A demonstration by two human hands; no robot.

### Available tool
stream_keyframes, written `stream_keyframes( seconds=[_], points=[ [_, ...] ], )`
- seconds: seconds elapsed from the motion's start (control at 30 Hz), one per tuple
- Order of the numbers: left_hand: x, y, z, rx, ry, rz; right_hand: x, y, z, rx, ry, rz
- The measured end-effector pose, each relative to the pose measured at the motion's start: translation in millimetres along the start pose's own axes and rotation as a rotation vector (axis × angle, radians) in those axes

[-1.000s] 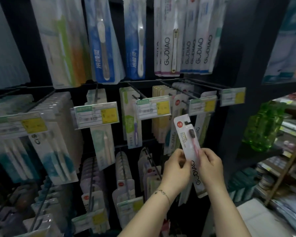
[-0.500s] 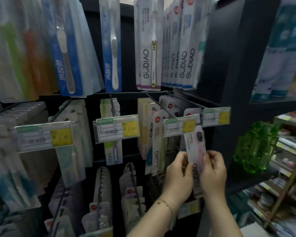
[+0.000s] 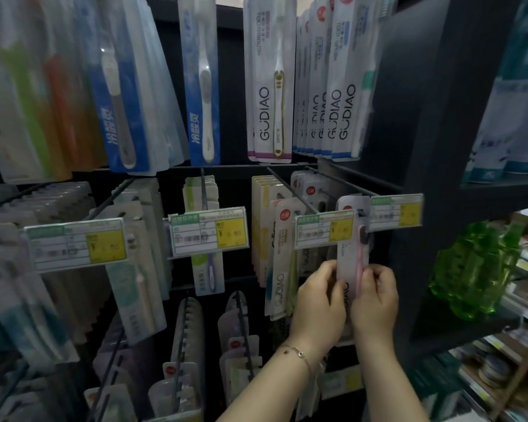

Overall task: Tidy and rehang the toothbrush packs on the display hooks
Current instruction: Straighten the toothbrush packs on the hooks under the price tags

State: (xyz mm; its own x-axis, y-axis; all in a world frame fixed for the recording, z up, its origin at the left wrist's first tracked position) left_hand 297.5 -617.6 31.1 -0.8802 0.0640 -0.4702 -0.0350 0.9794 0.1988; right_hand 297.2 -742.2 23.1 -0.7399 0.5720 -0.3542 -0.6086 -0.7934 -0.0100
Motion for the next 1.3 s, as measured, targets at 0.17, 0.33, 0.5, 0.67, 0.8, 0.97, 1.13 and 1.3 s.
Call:
stream_keyframes(
  seconds=[0.17,0.33,0.5,0.67,0.8,0.97,1.13,1.3],
  points=[
    [-4.0,-0.1,3.0,-0.048,0.007,-0.027,2.1,-3.9,0.6,0.012,-0.034,-0.029],
    [-10.2,1.9,-1.7,-0.087,0.018,-0.059,-3.1,-12.7,2.3,0.023,-0.079,-0.027],
    [-19.8,9.4,-5.9,-0.137,0.037,-0.078,-9.4,-20.9,6.4,0.066,-0.106,0.001],
    [-9.3,22.5,-9.4,-0.205,0.02,-0.075,-4.9,-15.0,9.7,0.11,-0.056,0.008],
    [7.7,35.3,0.2,-0.276,0.023,-0.089,9.9,-9.3,16.4,0.177,0.079,-0.058],
    [16.8,60.0,0.8,-0.264,-0.036,-0.227,28.1,-14.6,40.5,0.213,0.336,-0.071],
    [14.9,89.1,-2.1,-0.182,-0.043,-0.43,32.1,-46.8,42.4,0.192,0.356,0.101],
    [-3.4,92.1,3.6,-0.148,-0.012,-0.37,32.4,-74.3,22.9,0.136,0.243,0.319]
  ],
)
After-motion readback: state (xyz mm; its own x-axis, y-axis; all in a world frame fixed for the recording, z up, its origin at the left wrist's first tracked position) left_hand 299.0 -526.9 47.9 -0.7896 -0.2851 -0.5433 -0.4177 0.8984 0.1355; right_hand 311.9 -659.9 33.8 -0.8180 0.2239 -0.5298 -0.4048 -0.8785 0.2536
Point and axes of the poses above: each hand's wrist, its own x-axis away from the middle knuckle, its own y-axis out of the back of the hand, z = x × y, the point moved 7 cm from there along -x, towards the middle knuckle, and after that the axes turned 3 degrees about x, right-handed, at the moved point
